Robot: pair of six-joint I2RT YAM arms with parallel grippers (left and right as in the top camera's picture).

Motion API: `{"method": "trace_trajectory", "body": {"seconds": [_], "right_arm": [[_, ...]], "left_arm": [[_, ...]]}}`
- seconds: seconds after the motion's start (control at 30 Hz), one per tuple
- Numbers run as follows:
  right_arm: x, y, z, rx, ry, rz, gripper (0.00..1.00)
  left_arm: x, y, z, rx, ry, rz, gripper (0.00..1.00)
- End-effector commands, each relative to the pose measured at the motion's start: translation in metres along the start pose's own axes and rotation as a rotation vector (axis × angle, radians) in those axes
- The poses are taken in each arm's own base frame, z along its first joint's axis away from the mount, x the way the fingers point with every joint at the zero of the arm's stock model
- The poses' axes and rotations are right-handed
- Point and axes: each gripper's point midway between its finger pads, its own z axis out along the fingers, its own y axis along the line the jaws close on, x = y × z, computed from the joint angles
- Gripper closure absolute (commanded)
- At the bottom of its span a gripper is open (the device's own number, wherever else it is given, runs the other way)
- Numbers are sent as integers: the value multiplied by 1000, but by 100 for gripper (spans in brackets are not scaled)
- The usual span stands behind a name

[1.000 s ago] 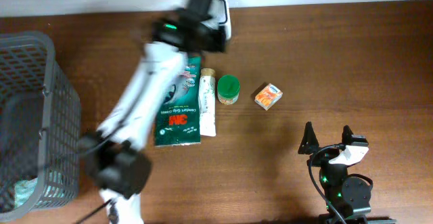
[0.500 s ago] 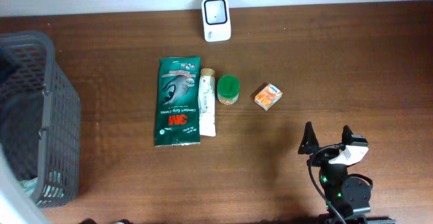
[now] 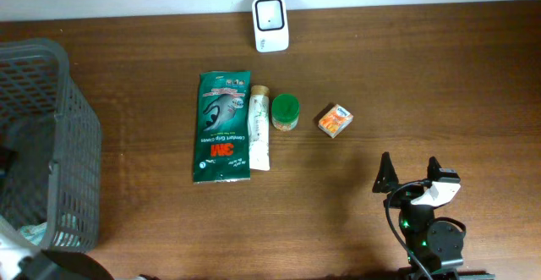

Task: Scan the item barcode
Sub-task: 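Return the left gripper into the basket toward the light green bag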

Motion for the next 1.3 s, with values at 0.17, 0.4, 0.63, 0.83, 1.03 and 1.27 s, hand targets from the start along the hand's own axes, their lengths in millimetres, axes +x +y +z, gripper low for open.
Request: {"method": "trace_trajectory", "body": {"seconds": [0.17, 0.4, 0.63, 0.83, 1.03, 1.27], "right_arm": [[3, 1, 0, -7, 7, -7, 2], [3, 1, 0, -7, 7, -7, 2], [3, 1, 0, -7, 7, -7, 2], [3, 1, 0, -7, 7, -7, 2], [3, 1, 0, -7, 7, -7, 2], [3, 1, 0, -7, 7, -7, 2]], "left_arm": [[19, 47, 89, -145, 31, -78, 39], [38, 62, 125, -230, 109, -63, 40], [49, 67, 150, -264, 163, -55, 41], [63, 79, 169, -321, 194, -41, 45], [63, 83, 176, -345, 190, -37, 64], [57, 81, 173, -336, 177, -39, 100]]}}
